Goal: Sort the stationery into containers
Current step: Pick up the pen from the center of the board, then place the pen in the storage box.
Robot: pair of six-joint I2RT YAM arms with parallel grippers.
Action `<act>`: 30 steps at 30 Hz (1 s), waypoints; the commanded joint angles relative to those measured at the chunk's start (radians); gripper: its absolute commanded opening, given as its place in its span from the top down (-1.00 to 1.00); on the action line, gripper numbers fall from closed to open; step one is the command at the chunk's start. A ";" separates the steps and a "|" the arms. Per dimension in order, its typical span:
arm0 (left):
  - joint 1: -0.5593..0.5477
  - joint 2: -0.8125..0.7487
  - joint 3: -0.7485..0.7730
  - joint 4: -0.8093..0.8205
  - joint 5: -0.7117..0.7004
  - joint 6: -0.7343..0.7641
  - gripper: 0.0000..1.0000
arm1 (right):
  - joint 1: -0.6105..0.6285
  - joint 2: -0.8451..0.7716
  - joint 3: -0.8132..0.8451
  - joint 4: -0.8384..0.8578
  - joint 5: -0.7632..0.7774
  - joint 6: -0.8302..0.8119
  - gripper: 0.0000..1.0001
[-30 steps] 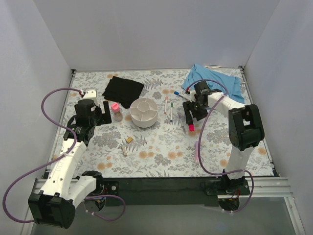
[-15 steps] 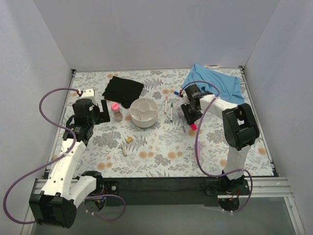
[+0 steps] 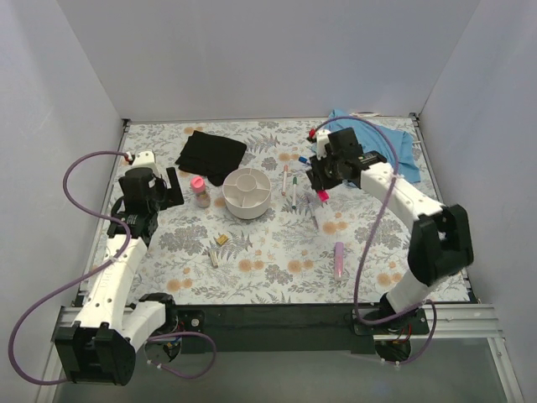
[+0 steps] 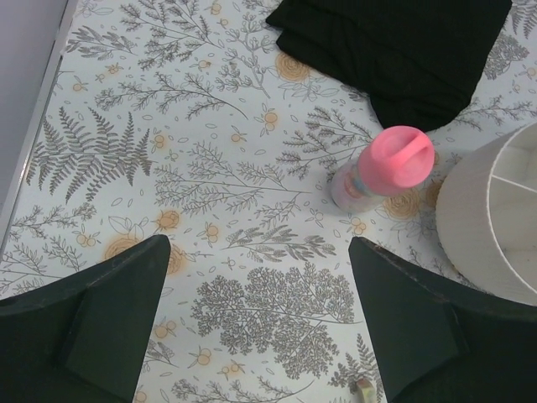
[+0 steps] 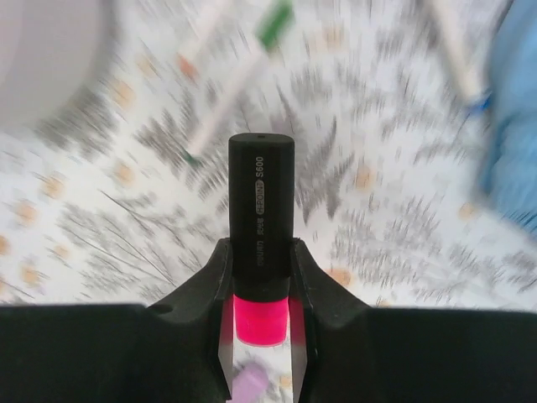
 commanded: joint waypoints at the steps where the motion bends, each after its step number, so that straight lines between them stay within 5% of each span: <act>1: 0.022 0.031 -0.018 0.053 -0.016 -0.017 -0.77 | 0.073 -0.246 -0.042 0.360 -0.169 -0.018 0.97; 4: 0.022 0.062 0.014 0.058 -0.014 0.016 -0.77 | 0.140 -0.223 0.015 0.411 -0.244 -0.061 0.97; 7: 0.022 0.096 0.066 0.064 -0.013 0.058 -0.77 | 0.215 -0.101 0.196 0.162 -0.248 -0.329 0.97; 8: 0.022 0.102 0.075 0.073 -0.022 0.068 -0.78 | 0.234 -0.058 0.373 0.073 -0.223 -0.521 0.97; 12: 0.022 0.097 0.074 0.142 -0.036 0.110 -0.80 | 0.263 0.132 0.649 -0.168 0.051 -0.907 0.97; 20: 0.023 0.027 0.005 0.187 -0.051 0.127 -0.81 | 0.271 0.110 0.537 -0.132 0.297 -1.468 0.97; 30: 0.023 0.014 -0.029 0.210 -0.079 0.131 -0.82 | 0.276 0.071 0.344 0.063 0.268 -1.977 0.97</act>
